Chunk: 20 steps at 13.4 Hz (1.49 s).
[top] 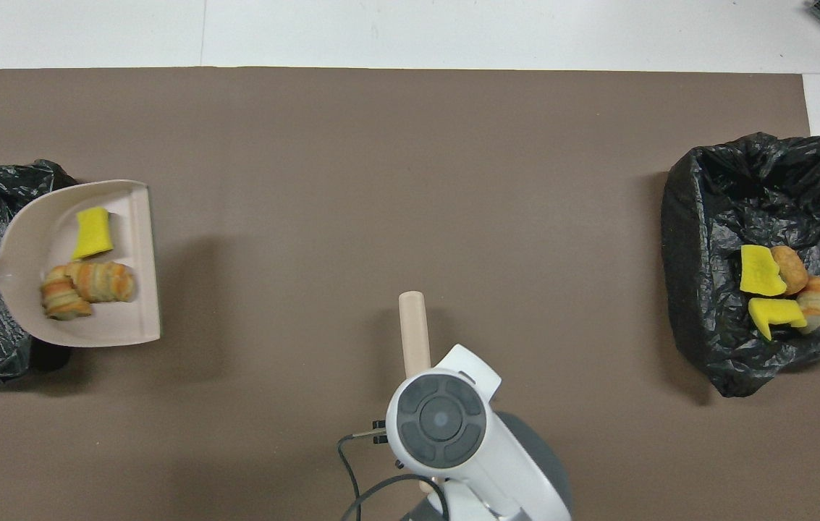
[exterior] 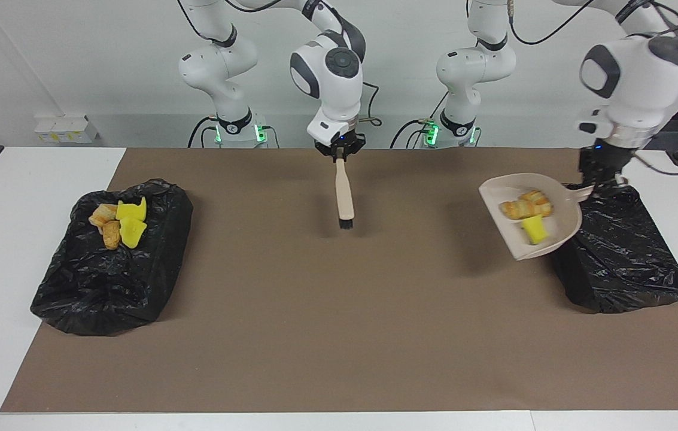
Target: Sweep and dump trash in bin
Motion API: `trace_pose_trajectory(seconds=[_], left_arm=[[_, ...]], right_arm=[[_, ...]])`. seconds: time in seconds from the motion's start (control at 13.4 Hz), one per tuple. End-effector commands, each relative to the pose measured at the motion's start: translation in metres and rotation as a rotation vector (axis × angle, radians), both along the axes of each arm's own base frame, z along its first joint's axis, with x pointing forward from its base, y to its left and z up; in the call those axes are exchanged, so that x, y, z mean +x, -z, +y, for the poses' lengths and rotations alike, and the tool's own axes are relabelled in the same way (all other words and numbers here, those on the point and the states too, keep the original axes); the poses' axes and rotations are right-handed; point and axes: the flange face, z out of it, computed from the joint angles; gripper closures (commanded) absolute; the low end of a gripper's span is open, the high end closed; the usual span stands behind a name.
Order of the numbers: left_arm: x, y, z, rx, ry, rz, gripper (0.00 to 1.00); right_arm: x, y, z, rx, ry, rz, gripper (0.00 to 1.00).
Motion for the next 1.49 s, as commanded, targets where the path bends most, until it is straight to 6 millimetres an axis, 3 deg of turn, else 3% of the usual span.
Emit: trace_pose_trajectory(seconds=[0.0,0.15,0.3,0.37,0.45,0.6,0.9,1.12,1.42], left_arm=[[0.016,-0.022,0.062,0.014,-0.081,-0.032,1.0],[0.004,-0.029,0.106,0.04,-0.148,-0.067,1.0],[0.001,-0.031,0.128,0.118,-0.162,-0.092,1.0],[0.002,-0.033,0.132,0.203,-0.134,-0.089,1.0],[0.005,-0.035,0.133,0.272,-0.104,-0.087,1.0],[0.004,-0.038,0.137,0.339,-0.086,-0.077,1.0],[0.009,-0.046,0.131,0.558,-0.094,-0.068,1.0],[0.008,-0.055,0.125,0.632,-0.085,-0.062,1.0],[0.011,-0.066,0.106,0.751,-0.023,-0.021,1.0]], right_arm=[[-0.032,0.03,0.003,0.001,0.028,-0.01,1.0],[-0.048,0.05,0.004,0.006,0.025,-0.026,1.0],[-0.054,0.061,0.004,0.003,0.011,-0.025,1.0],[-0.054,0.062,0.004,0.0,0.017,-0.023,0.84],[-0.053,0.059,0.005,-0.004,0.02,-0.018,0.01],[-0.045,0.042,0.008,-0.012,0.025,-0.004,0.0],[0.001,-0.029,-0.004,-0.013,0.065,0.02,0.0],[0.043,-0.093,-0.028,-0.009,0.032,0.019,0.0],[0.097,-0.156,-0.095,0.028,-0.04,0.003,0.0]])
